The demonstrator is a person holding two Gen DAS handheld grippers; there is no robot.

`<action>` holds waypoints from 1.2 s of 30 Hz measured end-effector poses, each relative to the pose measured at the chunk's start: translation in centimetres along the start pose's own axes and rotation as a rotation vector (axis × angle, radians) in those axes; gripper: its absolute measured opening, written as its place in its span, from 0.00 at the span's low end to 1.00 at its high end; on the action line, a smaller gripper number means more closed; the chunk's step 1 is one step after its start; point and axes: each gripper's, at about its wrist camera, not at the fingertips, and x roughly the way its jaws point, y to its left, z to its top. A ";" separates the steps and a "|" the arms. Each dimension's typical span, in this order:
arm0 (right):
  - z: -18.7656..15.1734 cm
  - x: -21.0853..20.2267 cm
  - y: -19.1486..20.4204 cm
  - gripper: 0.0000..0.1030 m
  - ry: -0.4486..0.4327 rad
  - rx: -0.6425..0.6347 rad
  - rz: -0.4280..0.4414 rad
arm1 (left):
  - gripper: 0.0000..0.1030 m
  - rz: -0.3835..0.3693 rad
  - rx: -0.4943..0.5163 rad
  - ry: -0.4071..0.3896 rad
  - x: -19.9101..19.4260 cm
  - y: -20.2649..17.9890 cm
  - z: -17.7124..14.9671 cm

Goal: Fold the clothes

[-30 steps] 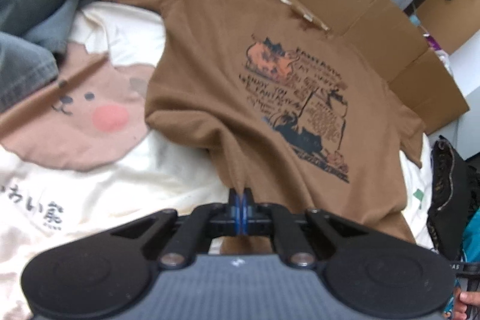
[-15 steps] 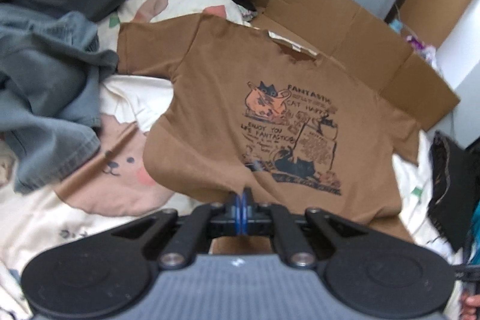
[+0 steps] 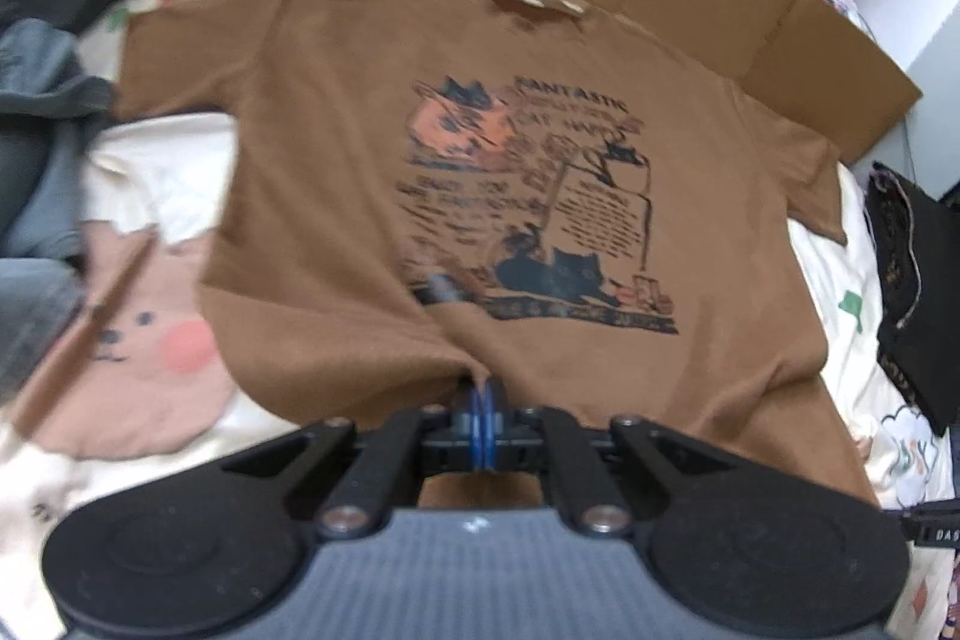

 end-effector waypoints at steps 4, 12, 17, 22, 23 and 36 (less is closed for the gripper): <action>-0.1 -0.1 0.0 0.07 -0.005 0.008 -0.004 | 0.02 -0.026 0.021 0.020 2.1 -1.6 0.6; -0.3 0.0 0.0 0.07 -0.008 0.013 -0.016 | 0.08 -0.044 0.028 0.080 5.8 -3.6 0.6; -0.3 0.1 -0.2 0.07 -0.014 0.018 -0.022 | 0.14 -0.039 0.039 0.102 6.8 -3.9 0.6; -0.3 0.1 -0.4 0.07 -0.019 0.023 -0.027 | 0.21 -0.064 0.041 0.082 5.0 -3.8 1.0; -0.3 0.1 -0.5 0.07 -0.021 0.025 -0.030 | 0.22 -0.068 0.041 0.078 4.5 -3.6 1.1; -0.5 0.6 -0.6 0.07 -0.018 0.027 -0.049 | 0.23 0.013 0.049 0.028 -0.2 1.9 1.5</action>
